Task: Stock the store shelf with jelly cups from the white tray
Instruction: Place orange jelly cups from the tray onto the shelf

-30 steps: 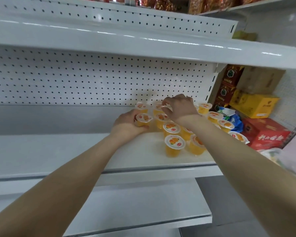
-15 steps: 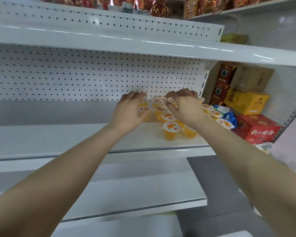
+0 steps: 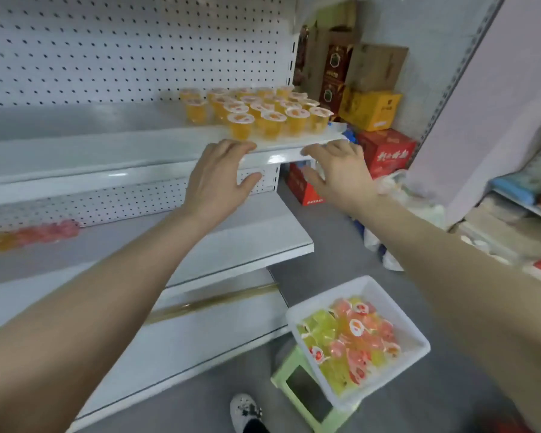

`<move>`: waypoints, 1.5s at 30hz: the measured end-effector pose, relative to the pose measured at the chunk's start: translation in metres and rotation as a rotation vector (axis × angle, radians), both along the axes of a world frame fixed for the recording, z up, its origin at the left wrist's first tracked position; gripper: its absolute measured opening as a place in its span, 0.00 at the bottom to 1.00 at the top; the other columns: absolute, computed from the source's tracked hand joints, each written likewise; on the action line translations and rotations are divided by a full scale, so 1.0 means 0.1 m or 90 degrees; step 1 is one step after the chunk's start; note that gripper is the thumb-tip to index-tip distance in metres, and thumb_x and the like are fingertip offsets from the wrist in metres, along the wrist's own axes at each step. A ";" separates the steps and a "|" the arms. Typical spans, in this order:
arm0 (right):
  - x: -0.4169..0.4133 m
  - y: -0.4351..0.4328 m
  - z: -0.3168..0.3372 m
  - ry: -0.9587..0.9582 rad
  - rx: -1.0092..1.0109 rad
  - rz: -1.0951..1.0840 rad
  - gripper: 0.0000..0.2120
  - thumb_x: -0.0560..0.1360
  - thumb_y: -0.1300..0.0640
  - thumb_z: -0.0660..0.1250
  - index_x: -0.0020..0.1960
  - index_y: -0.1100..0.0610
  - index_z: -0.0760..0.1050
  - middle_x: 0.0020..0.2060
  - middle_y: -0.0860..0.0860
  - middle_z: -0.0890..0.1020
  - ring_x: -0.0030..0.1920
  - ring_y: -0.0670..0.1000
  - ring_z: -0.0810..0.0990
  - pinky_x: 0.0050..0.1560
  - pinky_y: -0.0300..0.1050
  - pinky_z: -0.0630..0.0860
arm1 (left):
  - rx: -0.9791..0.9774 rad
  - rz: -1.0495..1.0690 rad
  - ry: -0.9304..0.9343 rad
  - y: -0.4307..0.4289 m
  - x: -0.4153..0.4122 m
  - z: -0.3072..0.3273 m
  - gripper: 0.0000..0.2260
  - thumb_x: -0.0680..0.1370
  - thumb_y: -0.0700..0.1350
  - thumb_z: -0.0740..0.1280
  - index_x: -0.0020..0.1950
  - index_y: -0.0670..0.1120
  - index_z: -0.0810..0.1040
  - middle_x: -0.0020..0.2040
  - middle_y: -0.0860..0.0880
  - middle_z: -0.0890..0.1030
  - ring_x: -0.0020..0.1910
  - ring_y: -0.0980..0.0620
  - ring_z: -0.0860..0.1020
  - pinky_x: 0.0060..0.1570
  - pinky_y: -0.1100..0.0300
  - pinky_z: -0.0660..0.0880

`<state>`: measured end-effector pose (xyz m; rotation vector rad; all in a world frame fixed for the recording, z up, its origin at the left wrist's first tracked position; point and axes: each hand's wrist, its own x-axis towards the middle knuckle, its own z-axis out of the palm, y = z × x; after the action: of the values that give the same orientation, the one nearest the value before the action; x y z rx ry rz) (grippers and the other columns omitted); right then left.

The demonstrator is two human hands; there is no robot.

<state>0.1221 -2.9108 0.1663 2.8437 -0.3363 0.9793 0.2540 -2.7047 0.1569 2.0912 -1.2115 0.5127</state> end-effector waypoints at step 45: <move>-2.70 -2.66 -5.13 0.655 0.416 -0.252 0.21 0.79 0.47 0.62 0.70 0.48 0.68 0.55 0.51 0.81 0.56 0.58 0.78 0.58 0.52 0.68 | 0.446 -0.181 0.319 -2.89 -2.14 -4.90 0.17 0.72 0.44 0.74 0.60 0.45 0.79 0.53 0.45 0.81 0.52 0.42 0.77 0.53 0.50 0.75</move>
<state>-0.1484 -3.1773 -0.3468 3.0948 -1.1400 -0.8071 0.0404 -2.9941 -0.3329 2.3189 -1.4609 -0.6255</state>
